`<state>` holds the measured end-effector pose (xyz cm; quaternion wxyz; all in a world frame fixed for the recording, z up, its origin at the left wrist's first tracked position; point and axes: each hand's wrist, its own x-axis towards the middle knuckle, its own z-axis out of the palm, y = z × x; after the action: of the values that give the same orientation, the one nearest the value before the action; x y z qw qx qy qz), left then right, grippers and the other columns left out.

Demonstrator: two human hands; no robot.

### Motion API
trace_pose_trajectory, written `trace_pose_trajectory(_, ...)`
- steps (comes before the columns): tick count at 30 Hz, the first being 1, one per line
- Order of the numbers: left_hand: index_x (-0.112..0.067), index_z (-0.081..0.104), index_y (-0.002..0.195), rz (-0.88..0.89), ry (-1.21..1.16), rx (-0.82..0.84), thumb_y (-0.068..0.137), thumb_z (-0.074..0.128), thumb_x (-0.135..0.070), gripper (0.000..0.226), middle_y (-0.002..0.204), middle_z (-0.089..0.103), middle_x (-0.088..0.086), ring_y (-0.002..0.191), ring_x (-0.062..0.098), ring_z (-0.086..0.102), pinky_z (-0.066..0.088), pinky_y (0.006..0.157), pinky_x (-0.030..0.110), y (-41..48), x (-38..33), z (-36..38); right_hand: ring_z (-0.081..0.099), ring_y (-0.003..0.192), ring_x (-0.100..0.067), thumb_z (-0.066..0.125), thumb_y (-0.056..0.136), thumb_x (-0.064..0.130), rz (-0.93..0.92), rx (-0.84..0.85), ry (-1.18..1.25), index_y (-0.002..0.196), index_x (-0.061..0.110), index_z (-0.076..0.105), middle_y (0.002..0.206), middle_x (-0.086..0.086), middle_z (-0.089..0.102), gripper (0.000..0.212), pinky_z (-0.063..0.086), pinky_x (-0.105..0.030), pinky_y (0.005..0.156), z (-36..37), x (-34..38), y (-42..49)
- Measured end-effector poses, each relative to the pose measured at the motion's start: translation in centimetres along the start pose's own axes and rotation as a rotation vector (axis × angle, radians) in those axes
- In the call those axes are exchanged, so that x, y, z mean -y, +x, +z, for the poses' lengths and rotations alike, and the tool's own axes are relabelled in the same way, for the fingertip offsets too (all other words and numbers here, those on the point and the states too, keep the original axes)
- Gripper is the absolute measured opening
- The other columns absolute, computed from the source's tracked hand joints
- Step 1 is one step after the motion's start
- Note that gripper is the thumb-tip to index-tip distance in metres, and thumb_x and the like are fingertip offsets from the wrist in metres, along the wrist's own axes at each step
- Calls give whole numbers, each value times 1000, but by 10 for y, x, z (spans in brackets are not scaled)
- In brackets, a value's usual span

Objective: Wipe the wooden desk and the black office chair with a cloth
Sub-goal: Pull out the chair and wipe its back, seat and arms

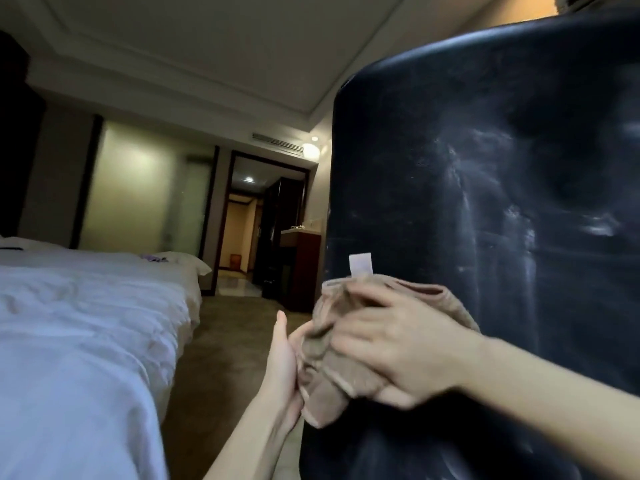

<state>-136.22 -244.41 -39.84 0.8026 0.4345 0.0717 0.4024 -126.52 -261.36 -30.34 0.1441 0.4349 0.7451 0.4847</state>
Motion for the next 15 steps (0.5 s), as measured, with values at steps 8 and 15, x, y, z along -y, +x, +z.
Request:
trace_pose_trajectory(8,-25,65,120,43,119,-51,104,23,-67,62,104,80,-8,88,1,75,57,61,18,-11,20,2,70,97,-31,35,102,32,543,-463,-325,116,14,67,95,-5,74,39,21,-51,125,-108,-80,29)
trace_pose_trajectory(15,-16,59,141,82,155,-36,101,20,-71,78,131,71,0,112,6,68,48,93,25,-25,21,-7,56,133,-32,29,113,31,521,-493,-581,120,21,70,137,-3,66,43,36,-54,115,-111,-93,70)
